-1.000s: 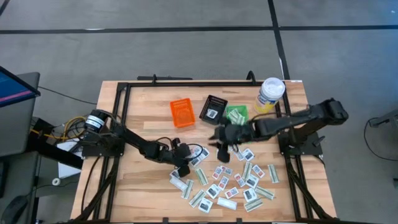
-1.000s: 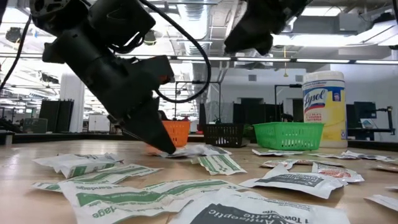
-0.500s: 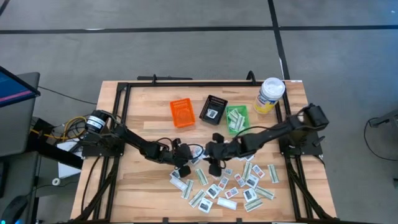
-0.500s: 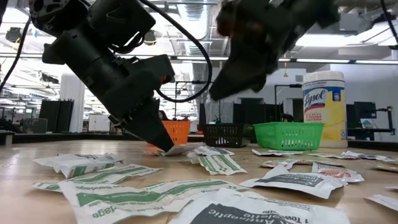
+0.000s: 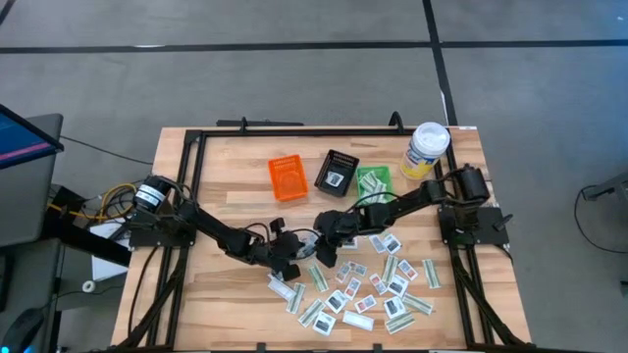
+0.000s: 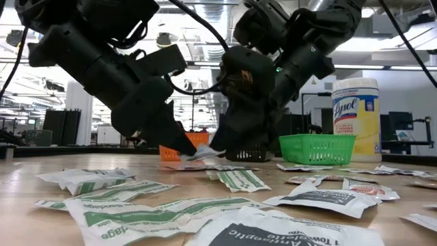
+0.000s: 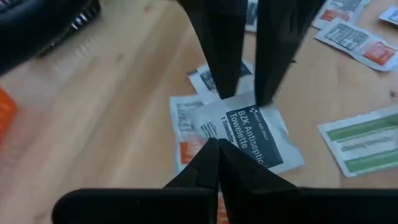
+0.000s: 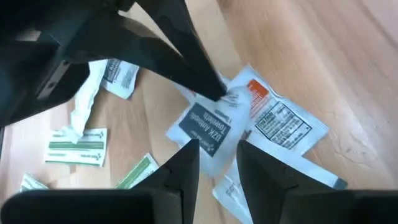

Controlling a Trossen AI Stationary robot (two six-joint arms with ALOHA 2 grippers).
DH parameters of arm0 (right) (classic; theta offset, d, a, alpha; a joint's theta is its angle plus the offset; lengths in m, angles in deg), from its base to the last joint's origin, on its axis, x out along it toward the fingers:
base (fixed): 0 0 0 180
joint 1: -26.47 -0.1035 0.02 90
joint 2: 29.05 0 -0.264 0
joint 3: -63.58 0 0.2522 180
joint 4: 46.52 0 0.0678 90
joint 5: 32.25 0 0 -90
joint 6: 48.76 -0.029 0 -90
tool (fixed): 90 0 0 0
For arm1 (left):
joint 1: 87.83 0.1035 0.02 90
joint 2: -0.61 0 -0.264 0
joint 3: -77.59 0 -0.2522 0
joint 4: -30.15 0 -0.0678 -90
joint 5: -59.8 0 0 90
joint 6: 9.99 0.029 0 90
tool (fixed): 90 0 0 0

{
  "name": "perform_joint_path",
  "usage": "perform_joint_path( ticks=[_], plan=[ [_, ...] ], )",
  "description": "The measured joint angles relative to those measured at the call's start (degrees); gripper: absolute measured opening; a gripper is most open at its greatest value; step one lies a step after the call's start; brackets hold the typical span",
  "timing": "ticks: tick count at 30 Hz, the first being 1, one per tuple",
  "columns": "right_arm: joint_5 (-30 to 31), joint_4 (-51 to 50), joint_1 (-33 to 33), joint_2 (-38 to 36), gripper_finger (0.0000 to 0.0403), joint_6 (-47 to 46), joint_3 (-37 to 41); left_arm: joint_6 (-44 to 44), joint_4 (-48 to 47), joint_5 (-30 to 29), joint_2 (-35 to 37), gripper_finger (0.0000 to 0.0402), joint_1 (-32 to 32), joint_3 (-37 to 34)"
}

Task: Pick & Place First Aid Supplies
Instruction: Put the black towelette pack into the black basket

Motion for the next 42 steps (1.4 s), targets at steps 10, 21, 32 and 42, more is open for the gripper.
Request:
perform_joint_path(
  ticks=[10,21,32,42],
  plan=[
    [-0.08,3.15,0.17,-0.16,0.0102,2.99,-0.04,5.71,3.25,-4.64,0.09,0.0007,-0.52,0.0],
    [-0.03,2.15,1.05,-0.15,0.004,7.2,-0.04,7.13,6.32,-3.2,0.15,0.0008,-0.49,0.07],
    [0.85,-9.53,3.3,-5.47,0.0005,11.17,-0.04,6.98,6.1,-2.02,0.17,0.0055,-0.07,0.11],
    [16.64,-17.64,13.03,-17.62,0.0003,21.03,-0.04,6.91,5.85,-2.02,0.17,0.0124,0.23,0.11]
  ],
)
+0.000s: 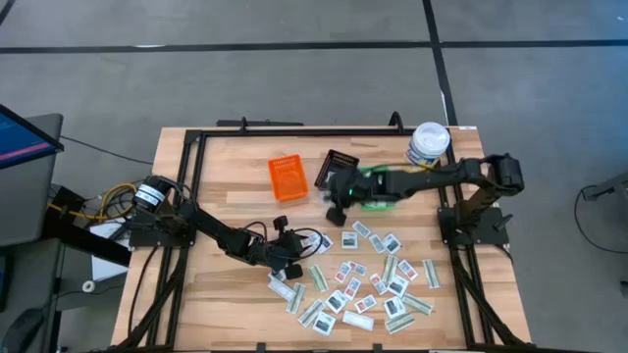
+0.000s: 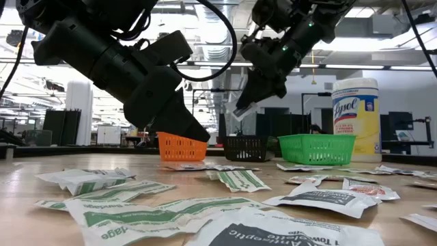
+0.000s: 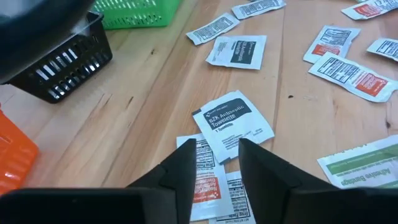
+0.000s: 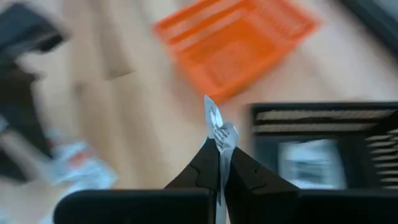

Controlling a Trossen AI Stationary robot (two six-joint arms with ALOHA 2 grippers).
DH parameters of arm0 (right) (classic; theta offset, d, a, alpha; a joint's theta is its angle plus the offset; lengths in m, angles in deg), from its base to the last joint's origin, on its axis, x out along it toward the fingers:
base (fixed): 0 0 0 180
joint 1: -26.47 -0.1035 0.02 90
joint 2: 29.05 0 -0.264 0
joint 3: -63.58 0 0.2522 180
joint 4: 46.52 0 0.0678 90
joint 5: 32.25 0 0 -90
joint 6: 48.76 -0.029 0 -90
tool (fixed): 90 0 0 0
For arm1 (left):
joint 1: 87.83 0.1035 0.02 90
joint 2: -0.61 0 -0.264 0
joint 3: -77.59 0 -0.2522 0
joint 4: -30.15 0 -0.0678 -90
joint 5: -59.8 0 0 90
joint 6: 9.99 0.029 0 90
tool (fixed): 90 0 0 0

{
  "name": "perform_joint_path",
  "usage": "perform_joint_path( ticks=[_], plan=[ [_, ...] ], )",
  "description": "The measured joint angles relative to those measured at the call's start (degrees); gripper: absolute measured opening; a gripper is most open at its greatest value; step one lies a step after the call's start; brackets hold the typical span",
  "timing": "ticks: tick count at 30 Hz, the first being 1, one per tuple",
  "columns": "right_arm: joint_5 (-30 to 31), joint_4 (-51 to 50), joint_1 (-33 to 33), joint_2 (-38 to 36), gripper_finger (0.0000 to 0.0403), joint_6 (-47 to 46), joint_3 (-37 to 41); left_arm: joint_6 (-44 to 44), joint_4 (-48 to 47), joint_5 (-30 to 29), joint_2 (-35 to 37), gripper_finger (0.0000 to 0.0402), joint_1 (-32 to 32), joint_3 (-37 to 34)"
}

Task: Pick & Place First Aid Supplies
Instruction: Put the black towelette pack into the black basket

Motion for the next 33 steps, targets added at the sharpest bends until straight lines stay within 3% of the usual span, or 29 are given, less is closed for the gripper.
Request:
perform_joint_path(
  ticks=[9,14,24,33],
  plan=[
    [-2.67,-1.1,11.55,1.94,0.0032,3.5,0.0,-0.02,-0.09,0.02,-0.01,0.0129,0.0,0.0],
    [-5.5,-0.9,13.8,5.83,0.0066,5.02,0.0,-0.02,-0.09,0.02,0.0,0.0128,0.0,0.0],
    [-5.68,-0.59,12.14,2.99,0.0115,5.13,0.0,-0.02,-0.1,0.24,-0.01,0.0128,0.0,0.0],
    [-5.68,-0.8,4.44,-1.45,0.0149,5.13,0.0,-0.19,-0.09,5.35,0.0,0.0127,0.0,0.0]
  ],
)
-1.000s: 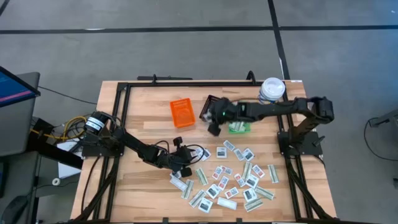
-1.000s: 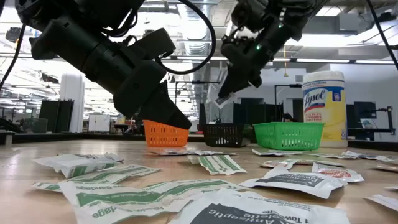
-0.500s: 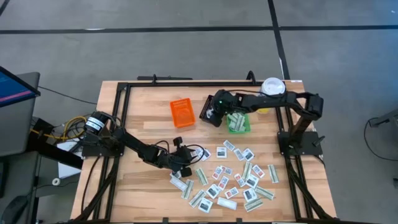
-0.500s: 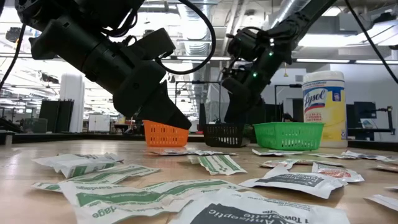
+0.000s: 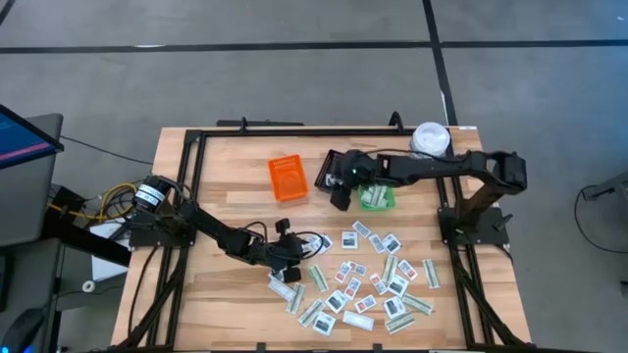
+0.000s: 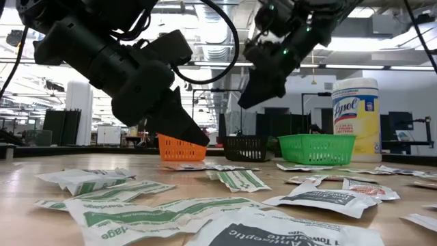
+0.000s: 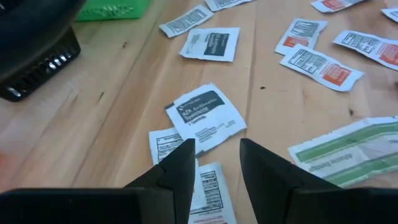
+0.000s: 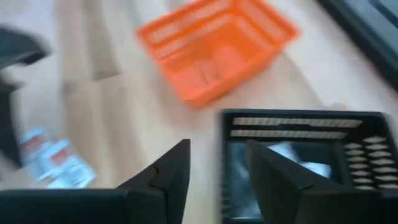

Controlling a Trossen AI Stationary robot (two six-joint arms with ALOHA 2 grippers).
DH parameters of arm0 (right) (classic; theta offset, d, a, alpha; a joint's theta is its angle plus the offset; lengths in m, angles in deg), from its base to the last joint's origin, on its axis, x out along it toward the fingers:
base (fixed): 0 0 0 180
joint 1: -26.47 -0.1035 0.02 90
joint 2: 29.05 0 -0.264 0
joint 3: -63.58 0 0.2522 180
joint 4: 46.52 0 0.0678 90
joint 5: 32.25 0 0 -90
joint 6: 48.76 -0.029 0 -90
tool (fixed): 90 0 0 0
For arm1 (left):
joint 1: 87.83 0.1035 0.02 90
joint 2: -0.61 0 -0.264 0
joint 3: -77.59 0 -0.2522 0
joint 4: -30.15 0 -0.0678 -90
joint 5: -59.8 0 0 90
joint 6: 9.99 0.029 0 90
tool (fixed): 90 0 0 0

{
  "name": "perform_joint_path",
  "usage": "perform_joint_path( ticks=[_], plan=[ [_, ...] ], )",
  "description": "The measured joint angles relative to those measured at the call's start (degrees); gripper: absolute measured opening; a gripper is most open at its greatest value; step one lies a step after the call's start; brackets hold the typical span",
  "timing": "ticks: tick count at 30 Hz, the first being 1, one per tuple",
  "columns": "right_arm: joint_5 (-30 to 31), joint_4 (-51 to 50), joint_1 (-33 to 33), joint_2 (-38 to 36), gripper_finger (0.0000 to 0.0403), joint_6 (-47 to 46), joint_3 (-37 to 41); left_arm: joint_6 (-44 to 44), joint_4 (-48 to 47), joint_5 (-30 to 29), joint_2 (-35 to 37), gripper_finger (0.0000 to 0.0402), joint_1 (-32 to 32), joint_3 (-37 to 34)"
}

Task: Pick & Place First Aid Supplies
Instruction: Put the black towelette pack into the black basket

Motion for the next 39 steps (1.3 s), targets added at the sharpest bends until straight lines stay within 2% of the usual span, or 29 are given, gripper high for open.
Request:
perform_joint_path(
  ticks=[6,14,20,26,31,39],
  plan=[
    [-0.04,-0.29,-8.26,1.46,0.0179,0.0,0.0,-1.76,0.04,-0.02,-0.01,0.0127,0.0,0.0],
    [-0.5,3.16,-17.09,9.07,0.0193,-2.59,0.04,-1.78,0.39,-0.11,-0.01,0.0127,0.0,0.0],
    [-0.5,9.39,-19.63,16.07,0.0181,-3.67,0.04,-1.79,0.39,-0.13,-0.02,0.0127,0.0,0.0],
    [-0.46,9.86,-19.03,19.38,0.0167,-3.7,-0.22,-1.79,0.46,-0.15,-0.01,0.0127,-0.02,0.0],
    [-0.46,8.26,-18.57,19.66,0.013,-3.73,-0.47,-1.79,0.57,-0.15,0.0,0.0127,-0.02,0.0],
    [-3.3,7.59,-17.86,19.31,0.0011,-4.83,-0.44,-1.77,0.59,-0.17,-0.02,0.0127,-0.02,0.0]
  ],
)
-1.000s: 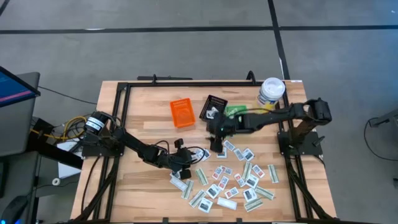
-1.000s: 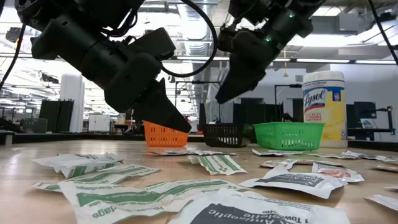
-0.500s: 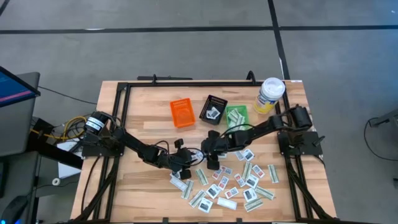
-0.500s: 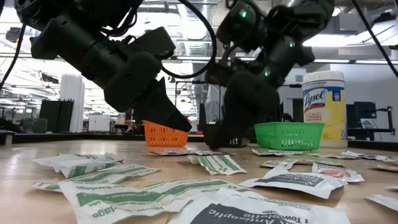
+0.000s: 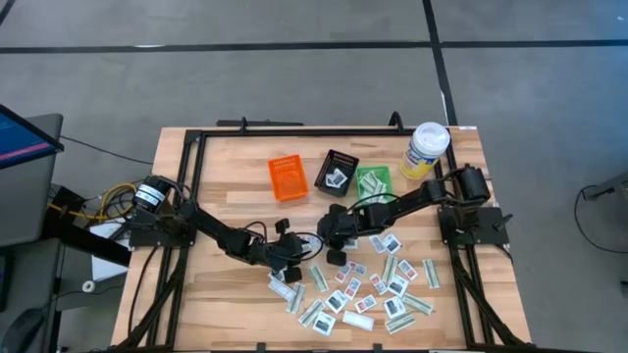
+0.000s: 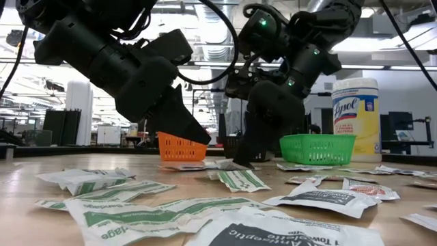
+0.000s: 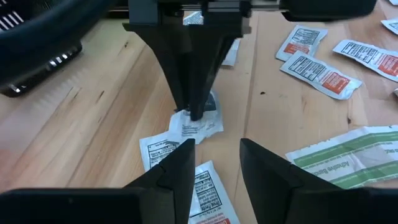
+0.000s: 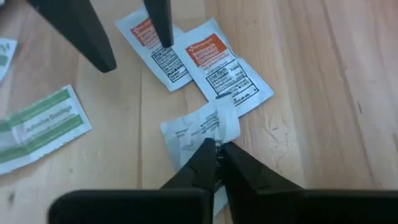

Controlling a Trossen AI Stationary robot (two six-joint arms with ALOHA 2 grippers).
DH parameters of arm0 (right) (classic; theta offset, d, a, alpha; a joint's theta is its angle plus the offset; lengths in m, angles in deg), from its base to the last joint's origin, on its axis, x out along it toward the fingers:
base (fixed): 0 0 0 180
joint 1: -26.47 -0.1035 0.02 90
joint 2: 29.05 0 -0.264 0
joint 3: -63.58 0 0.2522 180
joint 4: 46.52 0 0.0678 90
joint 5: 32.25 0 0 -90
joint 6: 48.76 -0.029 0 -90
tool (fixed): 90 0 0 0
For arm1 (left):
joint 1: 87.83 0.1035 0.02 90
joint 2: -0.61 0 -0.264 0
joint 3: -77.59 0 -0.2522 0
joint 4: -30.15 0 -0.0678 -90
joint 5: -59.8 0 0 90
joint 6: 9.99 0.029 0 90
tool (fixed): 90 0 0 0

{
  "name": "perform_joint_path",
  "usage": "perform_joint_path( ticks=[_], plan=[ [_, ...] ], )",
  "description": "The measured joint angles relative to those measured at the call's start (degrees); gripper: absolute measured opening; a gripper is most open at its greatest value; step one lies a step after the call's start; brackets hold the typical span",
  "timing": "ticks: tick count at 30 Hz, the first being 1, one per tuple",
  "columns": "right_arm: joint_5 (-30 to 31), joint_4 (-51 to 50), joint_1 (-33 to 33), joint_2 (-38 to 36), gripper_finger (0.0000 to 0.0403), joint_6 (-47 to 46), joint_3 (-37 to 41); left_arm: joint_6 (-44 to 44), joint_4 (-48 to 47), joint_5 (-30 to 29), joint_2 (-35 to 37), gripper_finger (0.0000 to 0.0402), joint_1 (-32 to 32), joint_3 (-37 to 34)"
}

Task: Pick & Place First Aid Supplies
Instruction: Put the black towelette pack into the black basket

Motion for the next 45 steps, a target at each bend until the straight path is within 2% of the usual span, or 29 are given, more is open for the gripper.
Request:
perform_joint_path(
  ticks=[4,11,17,24,26,31,36,45],
  plan=[
    [-0.36,-1.57,0.02,-0.23,0.0018,-1.86,-0.76,-0.01,0.0,-0.01,0.02,0.0127,0.02,0.0],
    [0.44,-12.6,0.69,-2.9,0.0007,-0.54,-5.96,-0.02,-0.04,-0.09,0.0,0.0127,0.0,0.0],
    [6.8,-22.62,3.09,-7.17,0.0004,0.96,-8.72,0.0,0.37,-0.02,0.01,0.0127,-0.11,0.0],
    [19.01,-24.31,7.65,-13.69,0.0007,7.58,-9.22,0.0,0.46,-0.02,0.02,0.0127,-0.13,-0.02],
    [20.4,-23.83,10.03,-14.91,0.0005,7.63,-9.22,0.0,0.46,-0.01,0.01,0.0127,-0.13,-0.02],
    [18.63,-23.64,16.67,-14.6,0.001,7.65,-9.22,0.0,0.46,-0.02,0.02,0.0127,-0.15,-0.02],
    [11.84,-23.01,21.87,-10.54,0.0031,7.8,-9.2,0.0,0.46,0.0,0.02,0.0127,-0.15,-0.02],
    [11.7,-20.98,23.12,-7.67,0.0087,9.16,-9.22,0.01,0.43,0.0,0.02,0.0127,-0.14,-0.02]
  ],
)
